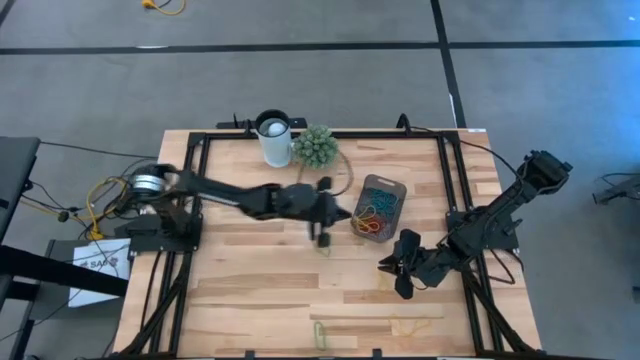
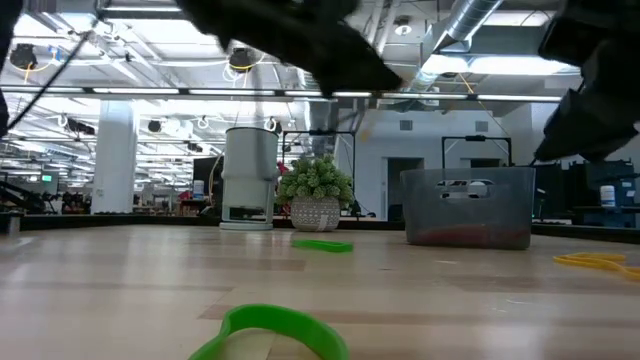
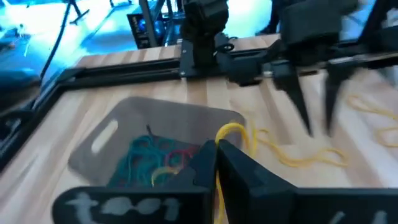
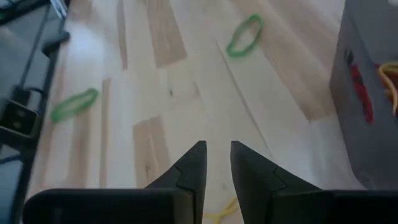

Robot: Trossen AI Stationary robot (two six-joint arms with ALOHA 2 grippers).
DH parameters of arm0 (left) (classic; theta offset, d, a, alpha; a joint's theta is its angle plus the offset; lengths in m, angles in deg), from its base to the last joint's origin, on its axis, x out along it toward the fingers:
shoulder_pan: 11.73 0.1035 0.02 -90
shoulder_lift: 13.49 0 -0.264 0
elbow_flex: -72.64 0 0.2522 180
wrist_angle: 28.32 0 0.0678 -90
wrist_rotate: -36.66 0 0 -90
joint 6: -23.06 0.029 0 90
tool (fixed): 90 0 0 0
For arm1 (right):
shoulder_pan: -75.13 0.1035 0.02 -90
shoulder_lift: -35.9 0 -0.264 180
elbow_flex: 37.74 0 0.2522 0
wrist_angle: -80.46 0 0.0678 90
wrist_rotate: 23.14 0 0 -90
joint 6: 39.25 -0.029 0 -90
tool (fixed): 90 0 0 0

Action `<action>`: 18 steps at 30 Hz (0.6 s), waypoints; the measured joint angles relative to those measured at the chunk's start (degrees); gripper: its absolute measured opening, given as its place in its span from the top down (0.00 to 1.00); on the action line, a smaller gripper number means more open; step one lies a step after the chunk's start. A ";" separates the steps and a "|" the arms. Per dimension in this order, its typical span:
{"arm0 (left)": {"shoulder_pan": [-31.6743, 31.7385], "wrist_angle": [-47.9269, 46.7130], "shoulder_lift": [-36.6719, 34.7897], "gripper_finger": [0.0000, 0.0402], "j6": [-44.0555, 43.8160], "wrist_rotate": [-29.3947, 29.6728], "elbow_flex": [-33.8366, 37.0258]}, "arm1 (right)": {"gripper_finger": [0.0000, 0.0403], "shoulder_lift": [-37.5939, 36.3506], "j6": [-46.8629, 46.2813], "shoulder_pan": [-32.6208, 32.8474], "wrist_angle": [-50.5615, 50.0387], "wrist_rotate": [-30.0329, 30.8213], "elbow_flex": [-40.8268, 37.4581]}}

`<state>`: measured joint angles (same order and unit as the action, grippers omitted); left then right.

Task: Pick and place items into bin
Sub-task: Put the yellow rubber band into the black bin

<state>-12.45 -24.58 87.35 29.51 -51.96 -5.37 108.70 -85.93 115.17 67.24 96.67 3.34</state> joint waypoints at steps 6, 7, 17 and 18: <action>3.55 -6.13 13.11 1.00 1.05 2.94 -15.81 | 0.84 5.29 -3.69 -0.02 0.31 -5.74 -0.03; 4.20 -6.78 15.02 1.00 0.76 2.69 -18.07 | 0.84 6.22 -4.62 -0.02 0.31 -7.75 0.02; 6.56 -13.98 27.13 1.00 -1.50 -3.67 -28.76 | 0.84 12.42 -7.41 -0.02 2.65 -17.89 0.02; 6.56 -14.12 27.30 1.00 -1.50 -3.56 -28.83 | 0.84 12.68 -7.41 -0.02 2.69 -17.91 0.04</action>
<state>-5.88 -38.71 114.65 28.01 -55.52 -34.20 121.37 -93.34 115.14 69.92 78.76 3.38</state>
